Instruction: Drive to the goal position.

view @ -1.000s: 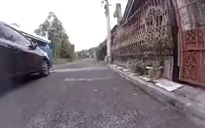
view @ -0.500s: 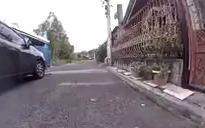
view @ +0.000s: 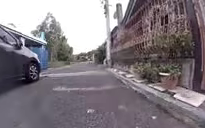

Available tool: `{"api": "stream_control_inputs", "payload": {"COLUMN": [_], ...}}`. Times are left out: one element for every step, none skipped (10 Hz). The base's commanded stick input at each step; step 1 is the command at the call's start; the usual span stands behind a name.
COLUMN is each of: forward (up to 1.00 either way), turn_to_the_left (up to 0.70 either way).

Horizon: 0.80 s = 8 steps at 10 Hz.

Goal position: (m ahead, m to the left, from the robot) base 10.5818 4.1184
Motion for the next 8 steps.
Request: {"api": "stream_control_inputs", "payload": {"forward": [0.7,0.7,0.7,0.7,0.7,0.7,0.7,0.7], "turn_to_the_left": [0.35,0.0,0.0,0.0,0.0,0.0,0.0,0.0]}}
